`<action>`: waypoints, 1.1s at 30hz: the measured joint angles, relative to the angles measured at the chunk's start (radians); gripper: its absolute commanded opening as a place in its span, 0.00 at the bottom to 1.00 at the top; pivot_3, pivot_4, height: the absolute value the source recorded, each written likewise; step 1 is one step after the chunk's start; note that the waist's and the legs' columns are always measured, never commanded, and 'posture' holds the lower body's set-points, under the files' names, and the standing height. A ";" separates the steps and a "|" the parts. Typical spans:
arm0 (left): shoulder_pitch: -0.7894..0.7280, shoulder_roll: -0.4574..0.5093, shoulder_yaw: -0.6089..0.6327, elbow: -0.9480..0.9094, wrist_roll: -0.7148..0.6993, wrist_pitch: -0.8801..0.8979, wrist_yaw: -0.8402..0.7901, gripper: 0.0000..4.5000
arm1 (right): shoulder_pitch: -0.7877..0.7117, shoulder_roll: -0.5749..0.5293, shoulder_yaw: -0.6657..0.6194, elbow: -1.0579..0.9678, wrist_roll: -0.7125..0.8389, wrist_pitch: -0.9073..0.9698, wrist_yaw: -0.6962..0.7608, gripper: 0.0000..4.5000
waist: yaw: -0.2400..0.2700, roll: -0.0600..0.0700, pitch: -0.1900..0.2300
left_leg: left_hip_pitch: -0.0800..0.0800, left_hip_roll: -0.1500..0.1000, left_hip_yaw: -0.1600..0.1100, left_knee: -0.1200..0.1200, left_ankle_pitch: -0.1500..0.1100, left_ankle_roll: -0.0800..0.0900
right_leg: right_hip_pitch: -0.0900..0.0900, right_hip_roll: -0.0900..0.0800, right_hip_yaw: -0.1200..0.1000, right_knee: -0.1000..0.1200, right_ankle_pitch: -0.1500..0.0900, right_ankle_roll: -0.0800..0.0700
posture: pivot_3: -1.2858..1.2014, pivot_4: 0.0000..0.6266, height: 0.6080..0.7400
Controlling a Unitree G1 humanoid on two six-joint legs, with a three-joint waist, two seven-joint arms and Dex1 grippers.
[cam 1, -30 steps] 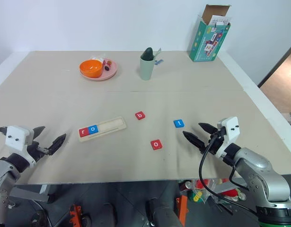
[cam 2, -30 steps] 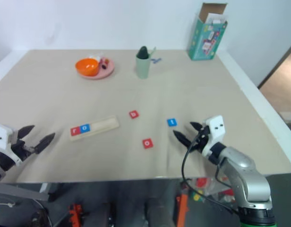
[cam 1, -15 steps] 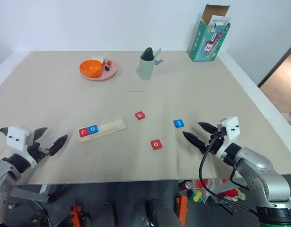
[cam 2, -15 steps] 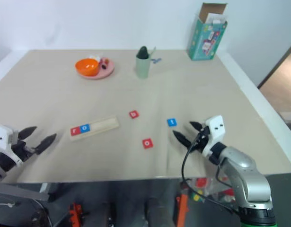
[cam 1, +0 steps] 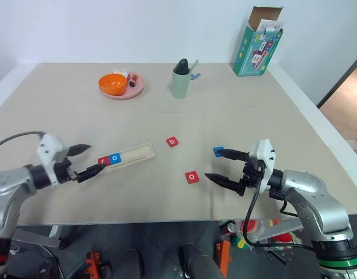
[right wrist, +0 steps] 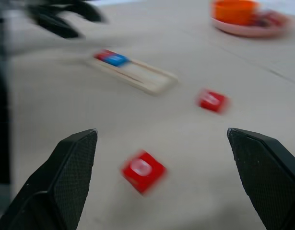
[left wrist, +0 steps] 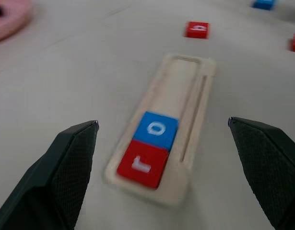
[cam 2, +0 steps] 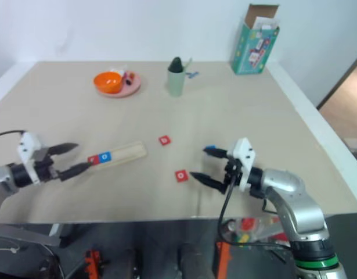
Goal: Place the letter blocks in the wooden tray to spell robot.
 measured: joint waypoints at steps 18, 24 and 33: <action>-0.402 -0.030 -0.251 0.415 0.212 -0.065 -0.249 1.00 | -0.127 0.073 0.046 0.113 -0.063 -0.092 -0.001 0.99 | 0.005 0.000 0.000 | -0.003 0.000 -0.003 0.000 -0.002 0.001 | -0.002 0.001 -0.002 0.004 0.000 0.007 | 0.52 0.24 1.00; -0.437 -0.052 -0.268 0.484 0.268 -0.123 -0.255 1.00 | -0.118 0.080 0.049 0.110 -0.066 -0.092 -0.013 0.99 | 0.005 0.000 0.000 | -0.003 0.000 -0.003 0.002 -0.001 0.001 | -0.002 0.001 -0.002 0.005 0.000 0.007 | 0.52 0.24 1.00; -0.456 -0.088 -0.276 0.544 0.321 -0.187 -0.250 1.00 | -0.107 0.086 0.051 0.110 -0.083 -0.095 -0.014 0.99 | 0.005 0.000 0.000 | -0.003 0.000 -0.003 0.002 -0.001 0.001 | -0.002 0.001 -0.002 0.006 0.001 0.007 | 0.52 0.24 1.00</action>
